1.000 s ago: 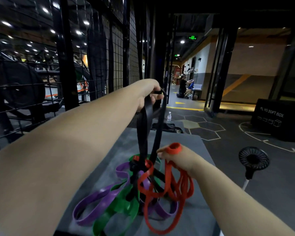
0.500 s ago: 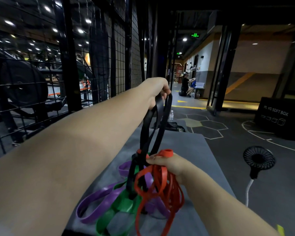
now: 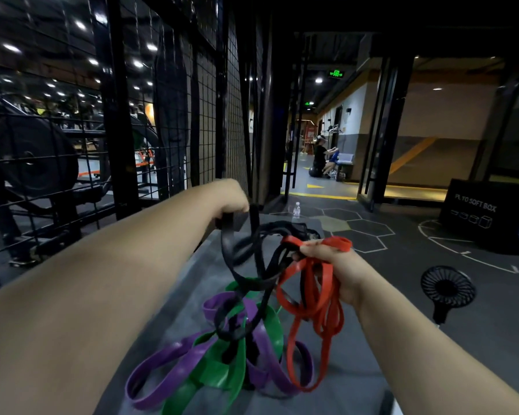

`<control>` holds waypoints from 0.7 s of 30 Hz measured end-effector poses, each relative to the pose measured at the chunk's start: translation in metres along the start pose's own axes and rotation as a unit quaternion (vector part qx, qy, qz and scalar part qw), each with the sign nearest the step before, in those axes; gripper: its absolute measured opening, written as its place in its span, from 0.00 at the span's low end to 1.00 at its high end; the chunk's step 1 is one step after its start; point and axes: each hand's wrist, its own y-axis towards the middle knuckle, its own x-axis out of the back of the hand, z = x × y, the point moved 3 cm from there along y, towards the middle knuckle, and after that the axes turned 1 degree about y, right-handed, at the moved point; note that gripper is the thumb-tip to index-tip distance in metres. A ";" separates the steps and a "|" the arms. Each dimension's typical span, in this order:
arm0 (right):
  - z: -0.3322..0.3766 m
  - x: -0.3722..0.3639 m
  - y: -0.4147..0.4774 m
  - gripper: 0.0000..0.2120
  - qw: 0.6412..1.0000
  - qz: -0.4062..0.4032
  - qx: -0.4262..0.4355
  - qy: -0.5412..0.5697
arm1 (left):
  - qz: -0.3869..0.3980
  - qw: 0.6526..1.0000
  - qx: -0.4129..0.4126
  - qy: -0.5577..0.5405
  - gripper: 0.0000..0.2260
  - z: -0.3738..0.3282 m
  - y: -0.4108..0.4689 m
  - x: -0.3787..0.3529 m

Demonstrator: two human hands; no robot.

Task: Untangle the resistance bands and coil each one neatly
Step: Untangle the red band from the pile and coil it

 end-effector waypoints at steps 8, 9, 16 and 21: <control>0.025 -0.001 -0.007 0.04 0.990 -0.006 0.049 0.133 | -0.021 0.992 -0.106 -0.062 0.02 -0.014 -0.020 -0.040; 0.025 -0.001 -0.008 0.03 0.992 -0.006 0.047 0.120 | 0.022 0.977 -0.132 -0.169 0.03 -0.019 -0.023 -0.047; 0.025 0.004 -0.010 0.07 0.994 0.029 0.068 0.085 | 0.163 0.910 -0.164 -0.344 0.13 -0.027 -0.029 -0.085; 0.034 0.020 -0.012 0.11 0.996 0.035 0.083 -0.005 | 0.123 0.940 -0.193 -0.253 0.07 -0.033 -0.028 -0.075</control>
